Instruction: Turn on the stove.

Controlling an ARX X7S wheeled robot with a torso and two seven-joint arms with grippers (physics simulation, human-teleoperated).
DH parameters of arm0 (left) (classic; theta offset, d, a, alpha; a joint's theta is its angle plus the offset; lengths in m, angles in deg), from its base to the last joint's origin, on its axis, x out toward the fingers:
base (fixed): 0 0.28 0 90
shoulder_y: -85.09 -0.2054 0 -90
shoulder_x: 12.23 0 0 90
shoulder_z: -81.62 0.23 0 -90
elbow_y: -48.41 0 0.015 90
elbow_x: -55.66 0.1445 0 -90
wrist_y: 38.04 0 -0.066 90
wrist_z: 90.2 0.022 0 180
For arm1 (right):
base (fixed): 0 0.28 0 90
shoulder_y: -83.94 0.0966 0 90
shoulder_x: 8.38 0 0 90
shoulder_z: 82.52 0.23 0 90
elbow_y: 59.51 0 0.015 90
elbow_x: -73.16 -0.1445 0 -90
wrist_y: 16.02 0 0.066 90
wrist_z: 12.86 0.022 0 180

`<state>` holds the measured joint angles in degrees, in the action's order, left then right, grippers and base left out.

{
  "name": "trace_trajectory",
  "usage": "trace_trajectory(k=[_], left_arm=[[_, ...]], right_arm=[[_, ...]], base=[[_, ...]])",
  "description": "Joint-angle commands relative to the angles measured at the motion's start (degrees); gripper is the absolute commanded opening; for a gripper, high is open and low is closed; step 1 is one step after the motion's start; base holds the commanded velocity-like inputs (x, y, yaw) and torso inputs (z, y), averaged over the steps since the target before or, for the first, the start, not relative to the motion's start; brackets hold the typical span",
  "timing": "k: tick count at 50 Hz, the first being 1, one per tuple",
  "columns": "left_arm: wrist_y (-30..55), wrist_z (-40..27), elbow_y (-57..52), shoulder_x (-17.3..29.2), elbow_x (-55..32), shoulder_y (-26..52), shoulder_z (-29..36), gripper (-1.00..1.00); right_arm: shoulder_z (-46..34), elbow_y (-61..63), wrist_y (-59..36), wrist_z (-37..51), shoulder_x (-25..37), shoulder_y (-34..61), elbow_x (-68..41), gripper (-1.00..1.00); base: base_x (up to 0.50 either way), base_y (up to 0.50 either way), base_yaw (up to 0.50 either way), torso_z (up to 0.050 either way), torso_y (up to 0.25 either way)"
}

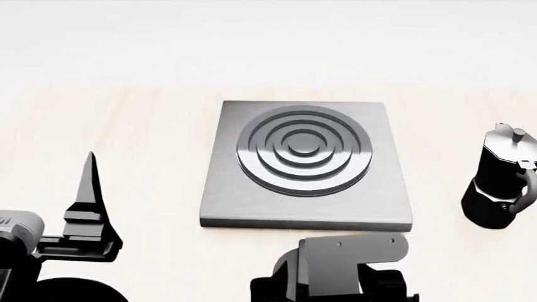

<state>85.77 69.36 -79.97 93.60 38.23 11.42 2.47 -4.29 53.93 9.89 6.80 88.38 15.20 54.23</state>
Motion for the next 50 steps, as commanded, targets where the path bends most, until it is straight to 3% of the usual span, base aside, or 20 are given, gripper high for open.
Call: trace_trajectory(k=[1,50], left_arm=[[-0.21,-0.21,0.2,0.18,-0.19,0.04,0.19,1.0],[-0.66,-1.34,0.59,1.0,-1.16,0.34,0.79,1.0]], right_arm=[[0.03,-2.42,1.22,0.32,-0.2,-0.18,-0.39,1.0],[0.14,-12.57,4.22,0.93,-0.58,3.1,-2.72,1.0]], base=[[0.0,0.0,0.0,0.0,0.0],[0.0,0.0,0.0,0.0,0.0]])
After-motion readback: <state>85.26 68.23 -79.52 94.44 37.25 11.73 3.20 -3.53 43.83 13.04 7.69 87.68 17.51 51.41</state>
